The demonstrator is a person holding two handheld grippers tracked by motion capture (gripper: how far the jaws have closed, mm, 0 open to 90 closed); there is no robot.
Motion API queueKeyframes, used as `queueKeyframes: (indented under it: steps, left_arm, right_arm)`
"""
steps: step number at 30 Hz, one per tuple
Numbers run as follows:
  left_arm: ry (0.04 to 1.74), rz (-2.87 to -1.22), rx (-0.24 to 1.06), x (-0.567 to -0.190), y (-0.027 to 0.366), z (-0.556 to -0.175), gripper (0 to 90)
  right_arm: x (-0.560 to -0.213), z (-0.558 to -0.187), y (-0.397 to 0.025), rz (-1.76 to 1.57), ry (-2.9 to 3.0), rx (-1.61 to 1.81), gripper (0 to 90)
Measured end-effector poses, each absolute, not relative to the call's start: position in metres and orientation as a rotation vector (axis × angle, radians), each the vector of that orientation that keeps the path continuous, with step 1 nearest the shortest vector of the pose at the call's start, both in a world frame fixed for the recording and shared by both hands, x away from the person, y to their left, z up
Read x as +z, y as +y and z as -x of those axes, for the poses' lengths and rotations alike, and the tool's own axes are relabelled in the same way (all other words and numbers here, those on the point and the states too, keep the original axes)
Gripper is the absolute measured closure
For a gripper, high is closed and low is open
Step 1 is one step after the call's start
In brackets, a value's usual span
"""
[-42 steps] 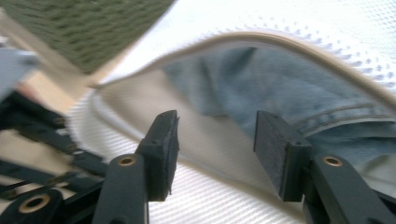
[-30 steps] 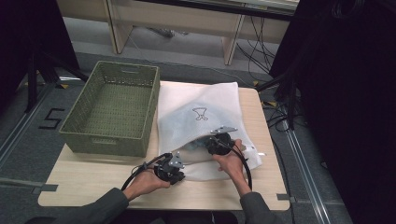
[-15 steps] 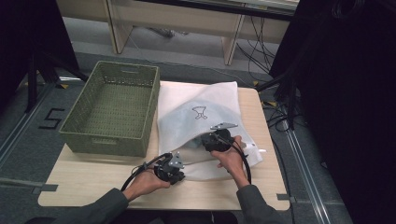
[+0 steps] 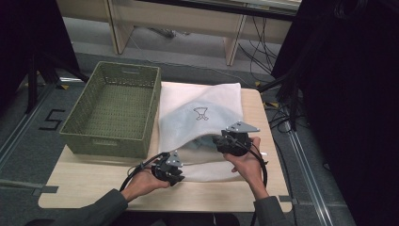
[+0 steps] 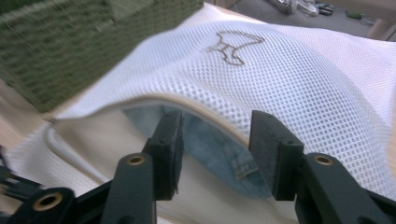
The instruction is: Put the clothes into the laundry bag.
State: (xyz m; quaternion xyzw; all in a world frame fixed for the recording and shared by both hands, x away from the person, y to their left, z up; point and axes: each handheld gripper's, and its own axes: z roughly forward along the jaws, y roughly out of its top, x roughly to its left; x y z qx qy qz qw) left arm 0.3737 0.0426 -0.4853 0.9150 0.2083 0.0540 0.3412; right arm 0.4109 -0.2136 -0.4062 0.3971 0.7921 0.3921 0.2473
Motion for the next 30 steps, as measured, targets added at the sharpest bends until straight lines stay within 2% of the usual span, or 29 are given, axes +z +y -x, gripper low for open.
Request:
queueKeyframes:
  steps: [3,5,6,7,9,13,21,23,25,27,29,30]
  left_arm:
    - [0.539,-2.346,0.136,-0.475,0.048,-0.372,64.9]
    - [0.603,-2.261,0.128,-0.470,0.049,-0.367,60.6]
    - [0.556,-2.313,0.138,-0.466,0.055,-0.368,58.9]
    - [0.614,-2.247,0.136,-0.465,0.055,-0.364,57.5]
    - [0.600,-2.258,0.160,-0.459,0.063,-0.363,55.8]
    - [0.620,-2.232,0.160,-0.454,0.075,-0.359,55.3]
    - [0.631,-2.244,0.180,-0.449,0.097,-0.357,56.6]
    - [0.632,-2.245,0.185,-0.449,0.102,-0.359,56.5]
    - [0.663,-2.235,0.182,-0.450,0.105,-0.358,56.2]
    - [0.678,-2.214,0.175,-0.451,0.106,-0.358,55.8]
    - [0.670,-2.237,0.184,-0.450,0.109,-0.358,55.1]
    - [0.682,-2.229,0.182,-0.450,0.109,-0.358,54.9]
  right_arm:
    - [-0.418,-0.419,-0.210,-1.061,2.197,0.974,49.8]
    - [-0.424,-0.424,-0.208,-1.054,2.181,0.932,50.2]
    - [-0.425,-0.426,-0.208,-1.051,2.166,0.924,55.3]
    - [-0.425,-0.429,-0.208,-1.034,2.164,0.915,66.5]
    - [-0.426,-0.433,-0.211,-1.009,2.143,0.905,78.9]
    - [-0.432,-0.427,-0.213,-0.995,2.238,0.842,85.6]
    - [-0.486,-0.441,-0.211,-1.071,2.398,0.627,85.6]
    - [-0.486,-0.441,-0.211,-1.088,2.396,0.635,82.8]
    - [-0.479,-0.435,-0.210,-1.121,2.380,0.670,70.8]
    - [-0.469,-0.425,-0.208,-1.073,2.360,0.713,64.6]
    - [-0.458,-0.415,-0.204,-1.045,2.348,0.760,64.2]
    - [-0.454,-0.410,-0.202,-1.012,2.333,0.781,67.0]
